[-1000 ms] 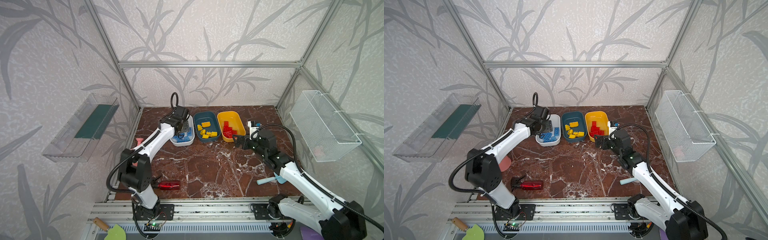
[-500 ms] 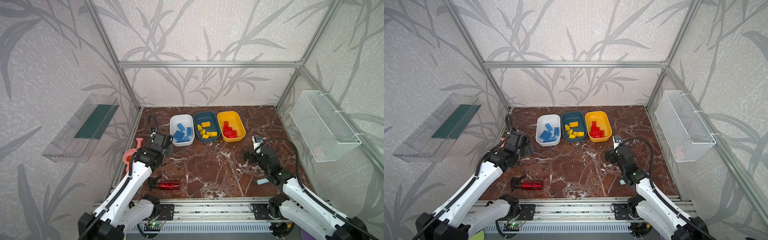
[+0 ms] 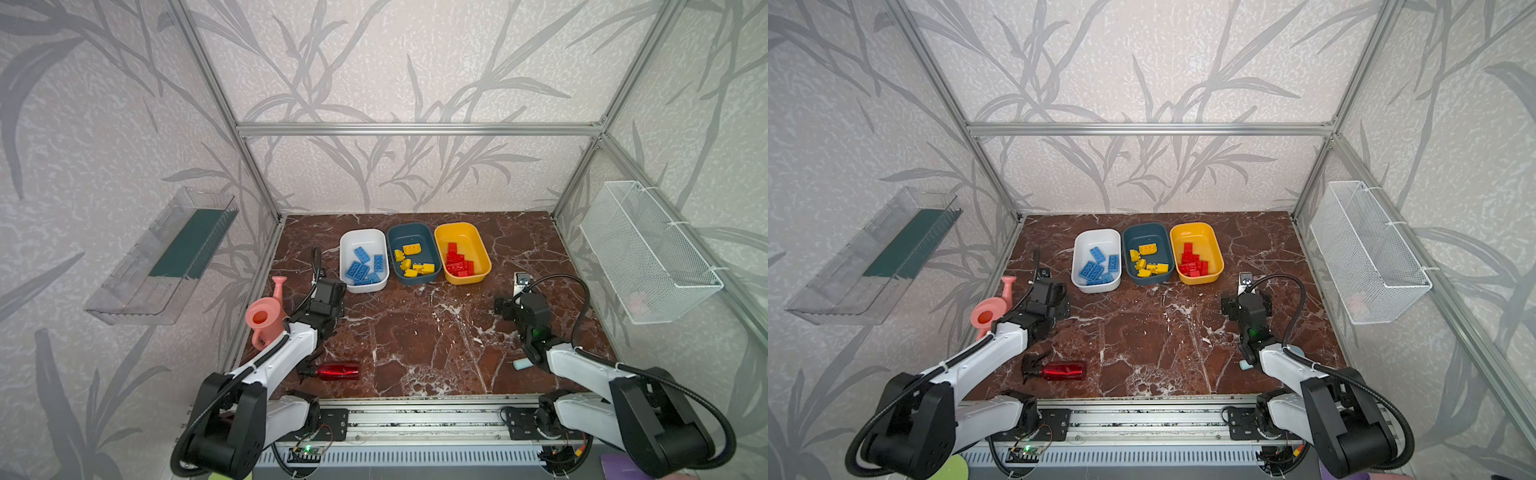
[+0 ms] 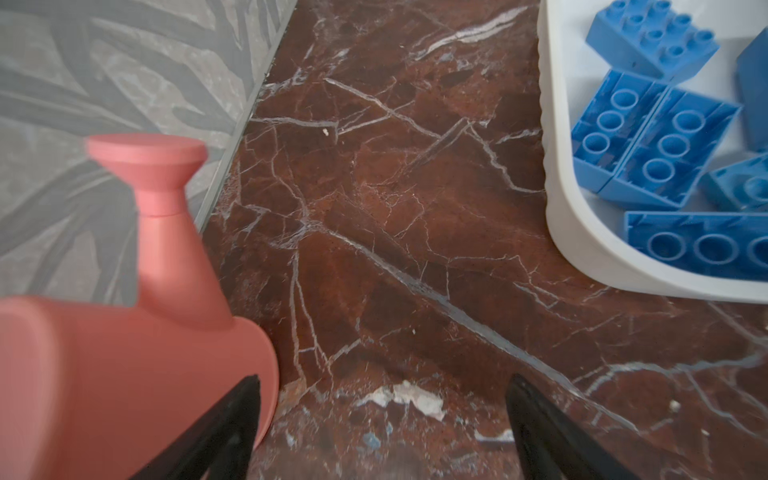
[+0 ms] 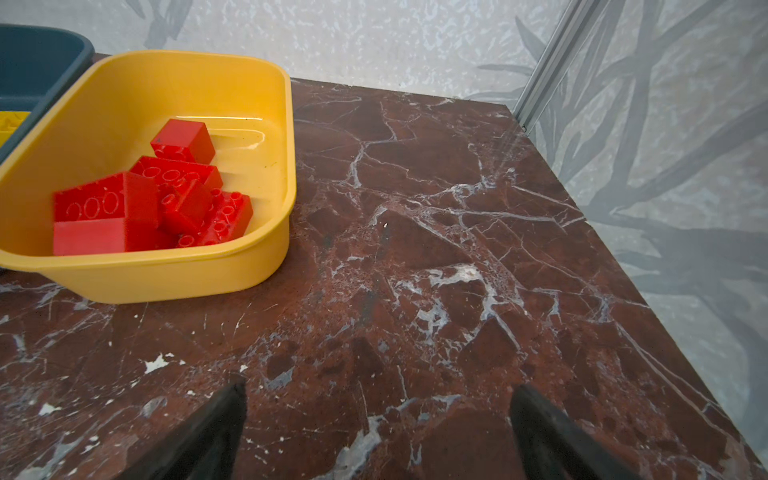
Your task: Sort the legos into containers by color
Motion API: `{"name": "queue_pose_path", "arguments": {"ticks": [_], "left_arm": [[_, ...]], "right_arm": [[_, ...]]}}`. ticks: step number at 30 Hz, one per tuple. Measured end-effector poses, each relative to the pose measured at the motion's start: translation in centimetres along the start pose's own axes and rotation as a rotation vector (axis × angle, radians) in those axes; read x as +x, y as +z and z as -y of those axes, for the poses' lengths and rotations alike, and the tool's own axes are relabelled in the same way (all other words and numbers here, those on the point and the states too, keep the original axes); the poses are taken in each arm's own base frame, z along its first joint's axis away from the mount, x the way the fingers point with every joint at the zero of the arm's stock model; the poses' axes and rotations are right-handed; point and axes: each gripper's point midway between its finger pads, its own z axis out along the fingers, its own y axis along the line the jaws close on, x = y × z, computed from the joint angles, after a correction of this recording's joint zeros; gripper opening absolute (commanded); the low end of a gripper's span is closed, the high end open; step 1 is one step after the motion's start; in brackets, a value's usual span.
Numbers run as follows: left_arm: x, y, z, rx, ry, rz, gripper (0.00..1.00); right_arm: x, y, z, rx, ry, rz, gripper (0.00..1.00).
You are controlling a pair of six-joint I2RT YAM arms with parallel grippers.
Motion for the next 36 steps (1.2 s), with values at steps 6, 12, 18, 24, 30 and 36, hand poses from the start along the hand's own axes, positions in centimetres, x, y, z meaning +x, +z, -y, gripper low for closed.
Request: {"name": "queue_pose_path", "arguments": {"ticks": [6,12,18,24,30,36], "left_arm": [[-1.7,2.8,1.0,0.037,-0.035,0.116,0.89],[-5.2,3.4,1.2,0.077,-0.061,0.283,0.91],[-3.7,5.6,-0.6,0.086,-0.131,0.301,0.98],[-4.2,6.2,-1.1,0.124,-0.18,0.302,0.99],[-4.6,6.1,-0.7,0.151,-0.182,0.312,0.99],[-4.6,6.1,-0.6,0.156,-0.182,0.312,0.99]], "right_arm": [[-0.5,1.1,0.0,0.018,-0.028,0.087,0.99],[0.6,3.0,0.2,0.02,-0.028,0.114,0.99],[-0.3,4.3,0.1,-0.013,-0.019,0.111,0.99],[-3.2,5.5,0.6,-0.013,0.015,0.141,0.99],[-2.4,5.3,-0.6,-0.057,-0.009,0.117,0.99],[-2.3,5.3,-0.6,-0.061,-0.011,0.112,0.99]]}}
